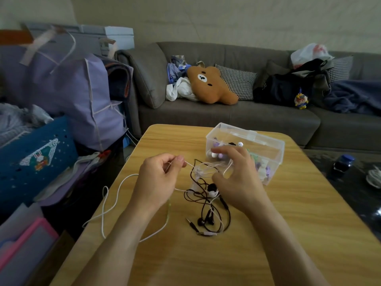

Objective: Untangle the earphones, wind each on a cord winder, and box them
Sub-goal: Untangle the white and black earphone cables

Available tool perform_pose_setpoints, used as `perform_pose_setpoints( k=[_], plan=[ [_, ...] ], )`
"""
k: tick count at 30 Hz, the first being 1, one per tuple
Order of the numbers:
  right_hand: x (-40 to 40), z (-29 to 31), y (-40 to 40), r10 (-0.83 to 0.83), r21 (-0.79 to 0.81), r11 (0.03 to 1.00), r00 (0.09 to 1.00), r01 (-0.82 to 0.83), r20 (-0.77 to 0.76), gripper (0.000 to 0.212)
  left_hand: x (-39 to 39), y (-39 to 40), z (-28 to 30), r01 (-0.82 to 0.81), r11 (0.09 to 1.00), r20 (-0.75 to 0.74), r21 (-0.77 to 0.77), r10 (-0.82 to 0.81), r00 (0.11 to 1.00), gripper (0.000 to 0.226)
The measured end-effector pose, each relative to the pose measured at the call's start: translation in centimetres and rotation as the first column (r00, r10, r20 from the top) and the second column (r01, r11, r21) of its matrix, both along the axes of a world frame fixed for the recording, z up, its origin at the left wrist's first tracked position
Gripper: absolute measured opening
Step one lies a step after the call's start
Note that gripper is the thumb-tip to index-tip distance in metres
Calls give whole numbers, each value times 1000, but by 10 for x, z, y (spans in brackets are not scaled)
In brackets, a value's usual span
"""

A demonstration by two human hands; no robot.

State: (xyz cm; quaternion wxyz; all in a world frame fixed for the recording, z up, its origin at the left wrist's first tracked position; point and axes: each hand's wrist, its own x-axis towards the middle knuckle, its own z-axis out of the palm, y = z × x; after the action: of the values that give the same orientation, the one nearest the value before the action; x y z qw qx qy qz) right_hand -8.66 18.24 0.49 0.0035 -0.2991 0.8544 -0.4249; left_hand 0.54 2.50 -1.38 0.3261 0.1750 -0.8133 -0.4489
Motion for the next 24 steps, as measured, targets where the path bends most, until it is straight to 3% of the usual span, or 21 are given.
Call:
perform_pose_setpoints(
  k=[4,6,8,10,13,17,24],
  plan=[
    [9,4,0,67,307,952,980,-7,-187,80,-1,4,4,-41,985,39,167,35,999,24],
    [9,1,0,167,339,937,959,-82,-230,90,-1,10,6,-76,947,76,311,55,996,27],
    [11,-5,-3,251,228,954,937,-197,-241,76,-1,17,8,-71,874,80,480,37,996,29],
    [13,-14,-9,263,93,965,927,-247,-269,47,-1,20,12,-39,784,63,619,0,998,28],
    [14,-21,-15,264,57,965,932,-257,-250,19,1,20,17,5,669,43,743,-54,998,25],
    [14,-27,-19,260,139,962,938,-233,-227,13,5,14,20,65,552,-16,831,-93,996,25],
    [18,-26,-21,326,110,944,934,-312,-144,19,6,2,21,117,404,-107,907,-47,993,22]
  ],
)
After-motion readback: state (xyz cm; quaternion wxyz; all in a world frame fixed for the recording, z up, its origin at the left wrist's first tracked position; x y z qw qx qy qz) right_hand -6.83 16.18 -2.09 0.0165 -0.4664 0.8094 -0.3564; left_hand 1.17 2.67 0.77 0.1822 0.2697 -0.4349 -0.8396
